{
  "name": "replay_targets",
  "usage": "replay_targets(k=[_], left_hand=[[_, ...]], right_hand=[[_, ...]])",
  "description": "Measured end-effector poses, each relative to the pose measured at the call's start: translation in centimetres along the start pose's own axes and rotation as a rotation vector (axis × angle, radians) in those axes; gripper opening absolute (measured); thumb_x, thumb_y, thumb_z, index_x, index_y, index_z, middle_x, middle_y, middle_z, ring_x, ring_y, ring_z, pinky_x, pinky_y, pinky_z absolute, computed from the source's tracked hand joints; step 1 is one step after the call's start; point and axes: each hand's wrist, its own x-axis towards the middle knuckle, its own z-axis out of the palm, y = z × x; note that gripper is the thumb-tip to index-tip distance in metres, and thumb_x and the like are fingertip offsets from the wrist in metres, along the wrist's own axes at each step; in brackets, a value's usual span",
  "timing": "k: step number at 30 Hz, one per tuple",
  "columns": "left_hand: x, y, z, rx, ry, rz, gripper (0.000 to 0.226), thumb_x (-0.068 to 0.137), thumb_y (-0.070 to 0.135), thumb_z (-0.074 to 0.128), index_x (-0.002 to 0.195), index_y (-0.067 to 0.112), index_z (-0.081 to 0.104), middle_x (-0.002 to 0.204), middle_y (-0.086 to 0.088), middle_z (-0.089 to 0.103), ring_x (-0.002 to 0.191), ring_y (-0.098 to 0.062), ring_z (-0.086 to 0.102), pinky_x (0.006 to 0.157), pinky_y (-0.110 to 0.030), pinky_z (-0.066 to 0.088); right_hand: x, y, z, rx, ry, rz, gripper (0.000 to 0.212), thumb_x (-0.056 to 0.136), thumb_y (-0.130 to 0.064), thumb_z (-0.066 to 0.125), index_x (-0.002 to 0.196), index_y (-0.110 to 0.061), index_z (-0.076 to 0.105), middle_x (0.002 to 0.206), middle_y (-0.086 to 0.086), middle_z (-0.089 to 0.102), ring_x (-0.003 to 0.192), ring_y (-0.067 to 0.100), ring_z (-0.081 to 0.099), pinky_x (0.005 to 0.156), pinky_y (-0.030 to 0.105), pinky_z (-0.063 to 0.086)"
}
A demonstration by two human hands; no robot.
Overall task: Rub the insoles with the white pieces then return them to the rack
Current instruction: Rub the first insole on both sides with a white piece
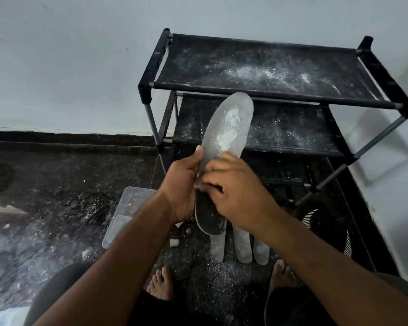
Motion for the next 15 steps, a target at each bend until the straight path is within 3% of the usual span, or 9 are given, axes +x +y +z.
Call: replay_targets(k=[3,6,8,10,13,15], left_hand=[[-0.1,0.1,-0.3,0.046,0.005,-0.008,0.056,0.108,0.045,0.038,0.118,0.001,0.072,0.109,-0.018,0.070,0.098,-0.029,0.070,0.088,-0.039,0.059],[0.1,-0.2,-0.2,0.025,-0.011,-0.029,0.055,0.109,0.046,0.036,0.121,0.006,0.070,0.110,-0.016,0.068,0.103,-0.028,0.065,0.099,-0.043,0.049],[0.4,-0.5,-0.1,0.010,-0.029,-0.052,0.056,0.109,0.047,0.035,0.113,0.007,0.074,0.104,-0.015,0.070,0.099,-0.026,0.068,0.095,-0.041,0.053],[0.5,-0.6,-0.1,0.042,-0.010,-0.044,0.058,0.109,0.045,0.037,0.098,0.008,0.079,0.094,-0.013,0.071,0.088,-0.024,0.071,0.082,-0.038,0.060],[0.4,-0.5,-0.4,0.077,0.028,-0.023,0.053,0.106,0.043,0.043,0.104,0.004,0.079,0.102,-0.016,0.071,0.093,-0.026,0.072,0.089,-0.039,0.057],[0.3,-0.4,-0.3,0.079,0.024,-0.025,0.054,0.108,0.043,0.039,0.110,0.007,0.079,0.107,-0.017,0.072,0.097,-0.028,0.071,0.092,-0.042,0.055]], right_hand=[[-0.4,0.2,-0.8,0.128,-0.087,0.007,0.010,0.087,-0.028,0.070,0.093,-0.024,0.077,0.083,-0.015,0.059,0.088,0.007,0.045,0.079,0.029,0.040],[0.0,1.8,-1.5,-0.032,0.178,0.057,0.016,0.087,-0.025,0.070,0.101,-0.018,0.076,0.086,-0.010,0.062,0.089,0.011,0.048,0.081,0.034,0.045],[0.3,1.7,-1.1,-0.083,0.212,0.072,0.015,0.088,-0.020,0.070,0.101,-0.015,0.076,0.088,-0.006,0.063,0.089,0.012,0.046,0.080,0.034,0.045],[0.3,0.9,-0.2,0.005,0.087,0.041,0.010,0.087,-0.016,0.069,0.093,-0.014,0.077,0.086,-0.005,0.062,0.088,0.010,0.046,0.080,0.031,0.045],[-0.2,0.8,-0.4,0.173,-0.051,0.021,0.006,0.084,-0.020,0.072,0.086,-0.018,0.078,0.081,-0.008,0.064,0.085,0.009,0.052,0.079,0.029,0.047],[-0.2,1.7,-1.1,0.144,0.066,0.053,0.008,0.085,-0.022,0.073,0.091,-0.020,0.078,0.081,-0.008,0.064,0.084,0.010,0.052,0.077,0.029,0.047]])
